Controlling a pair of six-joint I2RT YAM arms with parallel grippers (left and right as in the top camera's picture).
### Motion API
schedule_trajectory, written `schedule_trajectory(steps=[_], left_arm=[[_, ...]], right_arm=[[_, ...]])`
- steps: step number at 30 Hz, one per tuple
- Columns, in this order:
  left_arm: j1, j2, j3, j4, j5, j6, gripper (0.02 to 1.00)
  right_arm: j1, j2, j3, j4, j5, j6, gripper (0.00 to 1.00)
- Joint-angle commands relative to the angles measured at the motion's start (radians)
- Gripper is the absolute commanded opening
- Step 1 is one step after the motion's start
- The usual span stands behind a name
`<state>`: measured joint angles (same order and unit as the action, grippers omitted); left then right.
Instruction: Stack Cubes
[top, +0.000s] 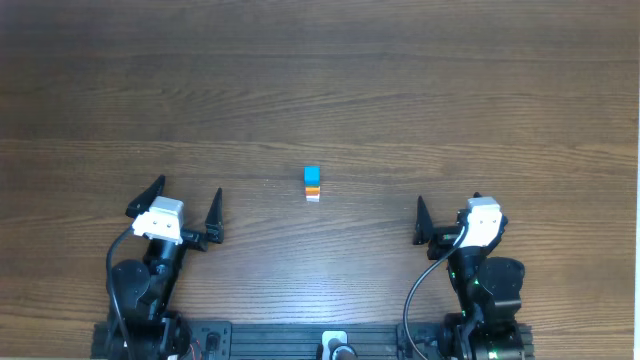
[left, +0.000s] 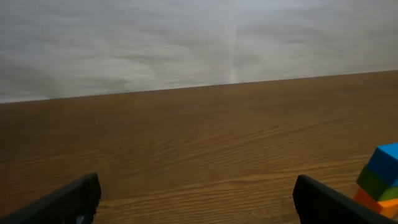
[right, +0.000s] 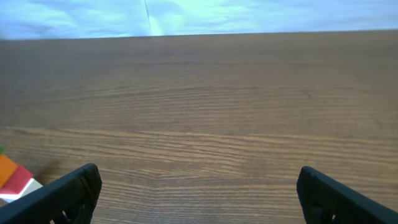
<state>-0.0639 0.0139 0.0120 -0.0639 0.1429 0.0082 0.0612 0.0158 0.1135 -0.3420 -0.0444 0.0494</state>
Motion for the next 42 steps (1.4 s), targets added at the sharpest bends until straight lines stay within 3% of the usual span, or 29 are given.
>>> schedule_trajectory(steps=[1, 5, 9, 42], left_arm=[[0.006, -0.007, -0.006, 0.000, 0.006, 0.014, 1.000], [0.006, -0.007, -0.006, 0.000, 0.006, 0.014, 0.998], [0.006, -0.007, -0.006, 0.000, 0.006, 0.014, 1.000], [0.006, -0.007, -0.006, 0.000, 0.006, 0.014, 0.998]], right_arm=[[-0.007, -0.010, -0.018, 0.033, -0.039, -0.106, 0.993], [-0.007, -0.010, -0.079, 0.212, -0.037, -0.129, 0.991], [-0.007, -0.010, -0.109, 0.274, -0.037, -0.129, 0.993], [-0.008, -0.010, -0.108, 0.274, -0.037, -0.130, 0.993]])
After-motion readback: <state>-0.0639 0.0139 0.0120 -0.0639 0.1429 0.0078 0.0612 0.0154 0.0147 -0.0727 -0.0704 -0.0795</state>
